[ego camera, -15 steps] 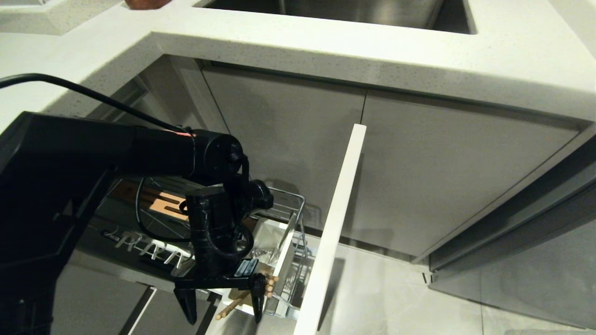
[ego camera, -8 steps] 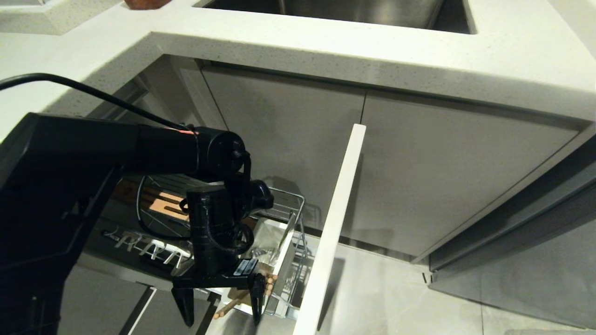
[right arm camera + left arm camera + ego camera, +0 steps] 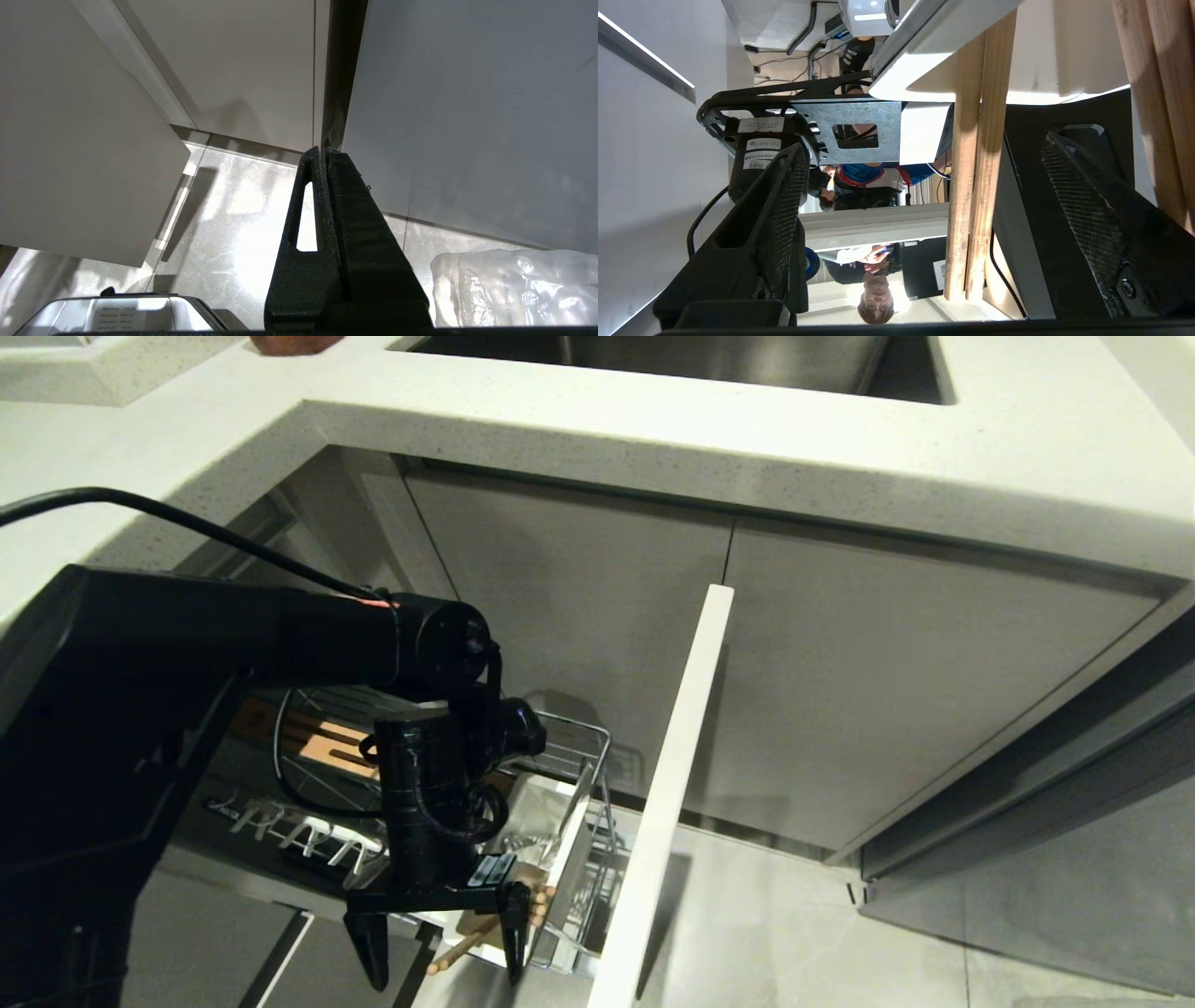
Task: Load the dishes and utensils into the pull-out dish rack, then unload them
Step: Take the chopsticks out of the cupboard
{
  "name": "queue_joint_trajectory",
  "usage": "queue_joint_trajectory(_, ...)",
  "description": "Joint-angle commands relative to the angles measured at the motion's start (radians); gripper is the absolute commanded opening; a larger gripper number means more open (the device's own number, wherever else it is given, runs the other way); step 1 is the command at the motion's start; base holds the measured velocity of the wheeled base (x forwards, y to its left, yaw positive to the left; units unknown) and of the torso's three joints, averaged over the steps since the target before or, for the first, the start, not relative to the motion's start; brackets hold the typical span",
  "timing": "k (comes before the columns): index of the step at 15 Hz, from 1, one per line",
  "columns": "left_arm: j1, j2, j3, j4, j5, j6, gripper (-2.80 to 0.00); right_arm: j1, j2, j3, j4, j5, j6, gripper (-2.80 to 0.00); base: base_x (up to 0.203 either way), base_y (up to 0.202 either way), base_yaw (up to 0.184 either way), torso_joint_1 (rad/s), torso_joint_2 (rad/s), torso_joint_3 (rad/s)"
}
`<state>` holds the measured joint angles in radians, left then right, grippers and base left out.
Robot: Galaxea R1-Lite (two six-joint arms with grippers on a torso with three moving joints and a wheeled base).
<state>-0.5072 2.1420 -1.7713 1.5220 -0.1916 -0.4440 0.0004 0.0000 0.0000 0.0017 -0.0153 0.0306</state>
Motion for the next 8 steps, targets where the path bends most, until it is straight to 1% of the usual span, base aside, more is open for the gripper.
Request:
queue_joint_trajectory(1,0.005,-0.001,0.001,0.008,0.001,-0.002,0.0,0.0,0.0,0.003,0.0,0.0,0.0,-2.8,0.0,0.0,0.0,0.0,0.0,0.0)
queue_joint_trajectory(8,0.004,-0.005,0.001,0.008,0.005,-0.002,0.0,0.0,0.001,0.003,0.0,0.0,0.0,-2.8,0.0,0.0,0.0,0.0,0.0,0.0)
